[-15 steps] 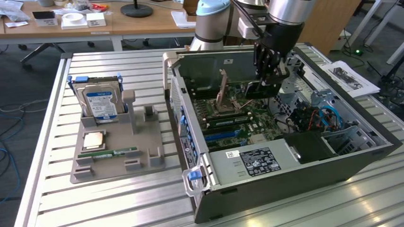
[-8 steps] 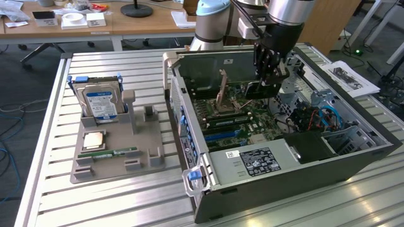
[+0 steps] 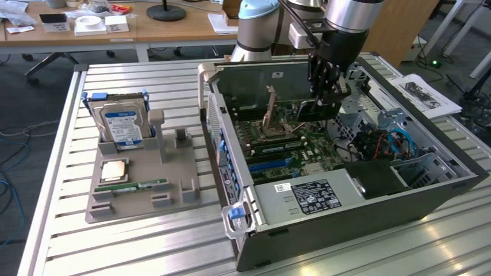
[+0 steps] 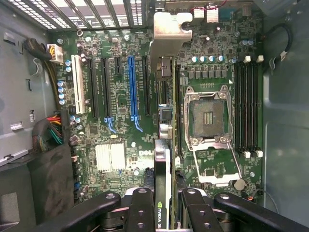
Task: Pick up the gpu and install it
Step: 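Insert the gpu into the slot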
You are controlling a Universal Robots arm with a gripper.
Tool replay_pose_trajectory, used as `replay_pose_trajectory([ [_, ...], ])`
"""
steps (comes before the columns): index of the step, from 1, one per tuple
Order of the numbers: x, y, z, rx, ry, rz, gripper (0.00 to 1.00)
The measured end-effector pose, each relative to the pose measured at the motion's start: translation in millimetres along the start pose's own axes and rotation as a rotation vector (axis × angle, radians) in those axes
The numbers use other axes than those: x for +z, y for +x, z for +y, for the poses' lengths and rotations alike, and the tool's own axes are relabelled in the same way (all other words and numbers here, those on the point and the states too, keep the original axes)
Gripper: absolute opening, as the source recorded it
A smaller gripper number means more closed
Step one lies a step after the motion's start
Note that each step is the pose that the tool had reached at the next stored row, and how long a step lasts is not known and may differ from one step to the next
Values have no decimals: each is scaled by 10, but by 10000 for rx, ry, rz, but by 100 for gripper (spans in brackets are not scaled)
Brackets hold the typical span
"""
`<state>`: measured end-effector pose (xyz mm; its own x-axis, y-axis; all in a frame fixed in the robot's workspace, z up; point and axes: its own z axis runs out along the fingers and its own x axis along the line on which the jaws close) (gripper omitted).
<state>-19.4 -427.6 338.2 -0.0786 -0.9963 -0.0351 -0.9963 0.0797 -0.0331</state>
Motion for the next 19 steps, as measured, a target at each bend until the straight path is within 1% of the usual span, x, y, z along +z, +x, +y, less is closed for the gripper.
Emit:
replay_pose_trajectory([
  [5, 5, 0, 0, 1, 1, -4, 27],
  [12, 44, 2, 1, 0, 0, 0, 27],
  [19, 50, 1, 2, 0, 1, -4, 27],
])
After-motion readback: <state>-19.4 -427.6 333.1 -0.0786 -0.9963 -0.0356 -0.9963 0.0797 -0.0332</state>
